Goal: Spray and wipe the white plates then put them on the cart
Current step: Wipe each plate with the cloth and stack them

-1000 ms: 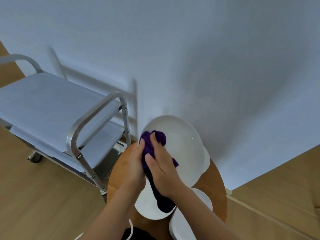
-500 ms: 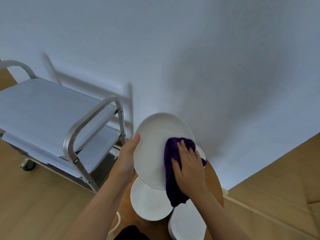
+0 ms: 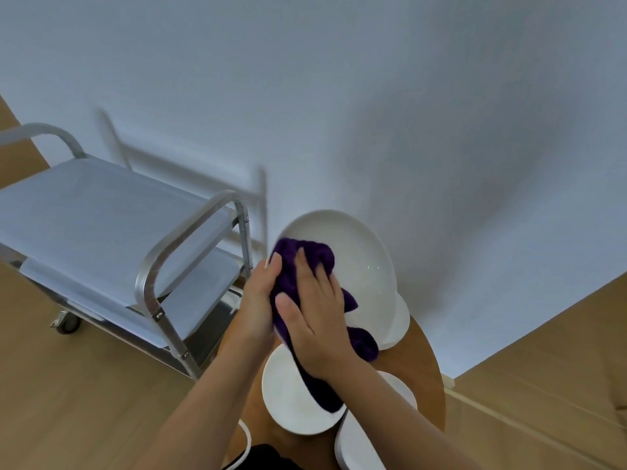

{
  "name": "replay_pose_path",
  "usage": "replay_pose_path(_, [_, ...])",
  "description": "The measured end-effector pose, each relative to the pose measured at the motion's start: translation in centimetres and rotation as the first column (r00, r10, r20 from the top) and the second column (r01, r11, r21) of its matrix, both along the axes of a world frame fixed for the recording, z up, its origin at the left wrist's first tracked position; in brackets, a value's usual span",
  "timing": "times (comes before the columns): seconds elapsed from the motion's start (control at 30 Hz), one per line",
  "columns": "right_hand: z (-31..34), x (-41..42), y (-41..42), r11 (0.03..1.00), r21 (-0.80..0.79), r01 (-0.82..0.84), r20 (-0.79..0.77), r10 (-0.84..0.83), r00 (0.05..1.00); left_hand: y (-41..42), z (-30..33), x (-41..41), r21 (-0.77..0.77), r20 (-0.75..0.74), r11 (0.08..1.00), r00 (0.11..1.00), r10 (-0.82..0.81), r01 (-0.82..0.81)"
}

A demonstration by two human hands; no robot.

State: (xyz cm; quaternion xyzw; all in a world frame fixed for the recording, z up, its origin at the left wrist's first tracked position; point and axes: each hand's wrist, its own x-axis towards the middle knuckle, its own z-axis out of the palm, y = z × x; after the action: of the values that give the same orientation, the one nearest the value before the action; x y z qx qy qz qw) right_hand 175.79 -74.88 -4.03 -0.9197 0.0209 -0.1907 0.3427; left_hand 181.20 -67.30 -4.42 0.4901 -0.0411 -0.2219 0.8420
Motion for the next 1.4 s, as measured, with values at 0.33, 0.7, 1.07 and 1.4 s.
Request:
replay_pose_path(0.33, [-3.2, -4.2, -5.7, 0.872, -0.486, -0.064, -0.035, 0.054, 0.998, 1.2, 1.2, 2.5, 0.298, -0.143, 0.953, 0.99, -0.017, 0.059])
replay_pose_path(0.7, [-0.3, -4.7, -5.3, 0.591, 0.777, 0.217, -0.25, -0.026, 0.968, 1.0, 2.4, 3.3, 0.716, 0.17, 0.693, 0.983, -0.066, -0.078])
replay_pose_path(1.07, [0.5, -4.8, -7.1, 0.208, 0.953, 0.219, -0.214, -0.047, 0.976, 0.3, -1.6, 2.7, 0.409, -0.237, 0.893, 0.923, 0.302, -0.187])
replay_pose_path(1.4, [0.6, -3.3, -8.0, 0.098, 0.823, 0.56, -0.356, -0.678, 0.643, 1.7, 0.7, 2.5, 0.485, 0.192, 0.772, 0.911, 0.365, -0.411])
